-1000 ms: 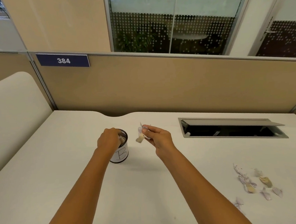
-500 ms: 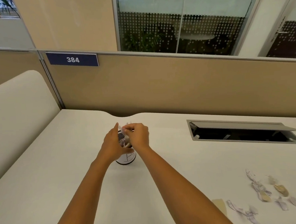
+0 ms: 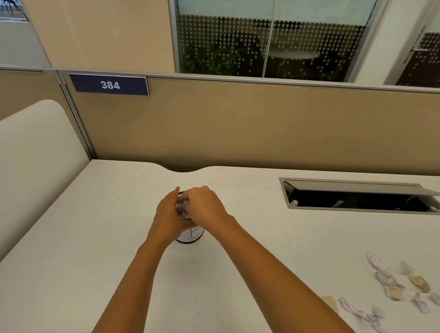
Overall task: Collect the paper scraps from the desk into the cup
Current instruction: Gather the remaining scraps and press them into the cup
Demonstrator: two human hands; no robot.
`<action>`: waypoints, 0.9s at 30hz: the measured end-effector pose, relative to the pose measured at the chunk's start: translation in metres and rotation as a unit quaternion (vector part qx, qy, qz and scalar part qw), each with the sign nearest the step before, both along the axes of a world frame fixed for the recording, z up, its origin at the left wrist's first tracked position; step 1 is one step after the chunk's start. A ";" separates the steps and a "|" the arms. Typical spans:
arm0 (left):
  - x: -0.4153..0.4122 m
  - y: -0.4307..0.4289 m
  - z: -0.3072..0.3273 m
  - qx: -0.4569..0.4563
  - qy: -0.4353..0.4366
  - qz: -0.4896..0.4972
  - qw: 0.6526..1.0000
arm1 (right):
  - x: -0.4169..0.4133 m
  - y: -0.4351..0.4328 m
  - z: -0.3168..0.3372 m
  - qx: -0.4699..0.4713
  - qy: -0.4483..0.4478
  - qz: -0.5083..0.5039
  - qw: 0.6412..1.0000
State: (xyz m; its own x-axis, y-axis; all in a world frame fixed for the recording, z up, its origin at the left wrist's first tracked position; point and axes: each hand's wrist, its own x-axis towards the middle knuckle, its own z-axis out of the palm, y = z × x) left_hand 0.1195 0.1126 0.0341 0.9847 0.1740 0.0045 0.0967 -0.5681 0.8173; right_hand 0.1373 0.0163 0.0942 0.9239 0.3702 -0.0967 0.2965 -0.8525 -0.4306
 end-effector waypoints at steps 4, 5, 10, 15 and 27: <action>-0.001 0.005 -0.008 -0.024 -0.028 0.008 0.999 | -0.004 -0.001 -0.009 -0.071 0.048 0.070 0.994; -0.001 0.007 -0.011 -0.026 -0.035 0.008 0.999 | -0.003 -0.003 -0.012 -0.077 0.069 0.079 0.991; 0.000 0.013 -0.019 -0.048 -0.054 0.011 0.997 | 0.002 0.003 -0.026 -0.078 0.147 0.062 0.984; 0.001 0.018 -0.027 -0.045 -0.059 0.013 0.997 | 0.005 0.009 -0.033 -0.100 0.147 0.059 0.982; 0.003 0.015 -0.019 0.022 -0.050 -0.001 0.999 | -0.010 -0.006 -0.025 -0.039 0.066 0.089 0.993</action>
State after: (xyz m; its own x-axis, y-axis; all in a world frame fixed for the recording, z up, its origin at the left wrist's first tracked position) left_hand 0.1221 0.1271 0.0149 0.9792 0.1703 0.1104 0.0152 -0.6042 0.7967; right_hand 0.1275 0.0103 0.0692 0.8220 0.5127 -0.2482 0.3902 -0.8243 -0.4103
